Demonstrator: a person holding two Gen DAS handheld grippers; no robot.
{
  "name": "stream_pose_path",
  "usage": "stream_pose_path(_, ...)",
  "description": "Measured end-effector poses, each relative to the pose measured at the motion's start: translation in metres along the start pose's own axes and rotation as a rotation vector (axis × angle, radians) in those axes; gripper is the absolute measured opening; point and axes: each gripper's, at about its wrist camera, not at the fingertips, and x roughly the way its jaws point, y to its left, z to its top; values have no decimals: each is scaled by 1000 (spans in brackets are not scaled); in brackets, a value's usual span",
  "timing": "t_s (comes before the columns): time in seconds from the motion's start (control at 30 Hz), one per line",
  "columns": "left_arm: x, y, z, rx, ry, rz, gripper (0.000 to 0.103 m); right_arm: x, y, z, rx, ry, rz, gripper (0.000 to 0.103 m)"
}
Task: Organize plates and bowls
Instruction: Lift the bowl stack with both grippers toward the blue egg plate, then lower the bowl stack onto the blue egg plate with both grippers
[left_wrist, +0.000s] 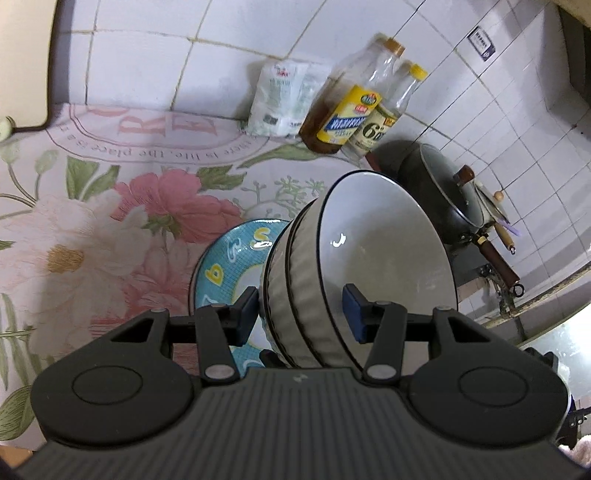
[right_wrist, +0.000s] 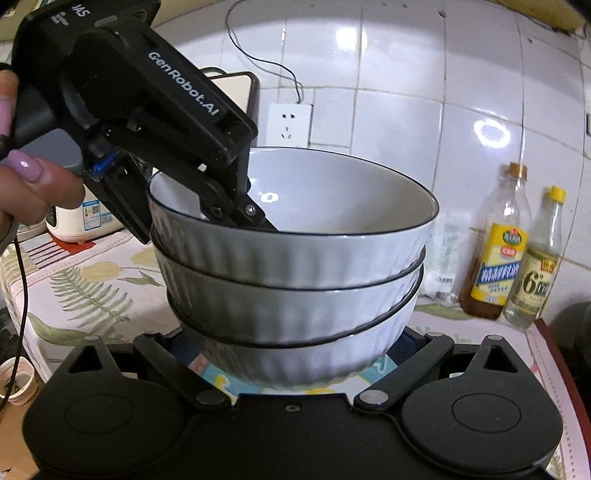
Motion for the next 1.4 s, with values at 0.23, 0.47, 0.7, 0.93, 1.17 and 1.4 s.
stream_pose_path(0.23,33,5,-2,-19,39,15,48,12,-13,-18,56,51,-5,100)
stream_pose_path(0.47,60,16,-1,-39,66,20,48,28,-21,-33,107,111,-5,100)
stream_pose_path(0.7,73,19,-3,-39,83,26,48,35,-22,-41,96,143,-15,100)
stream_pose_path(0.93,75,14,-7,-9,62,41,47,40,-26,-43,118,163,-19,100)
stream_pose_path(1.17,73,6,-15,1,26,85,49,41,-25,-42,128,218,-68,99)
stream_pose_path(1.4,50,-4,-25,11,-44,166,56,17,-24,-40,155,244,-102,99)
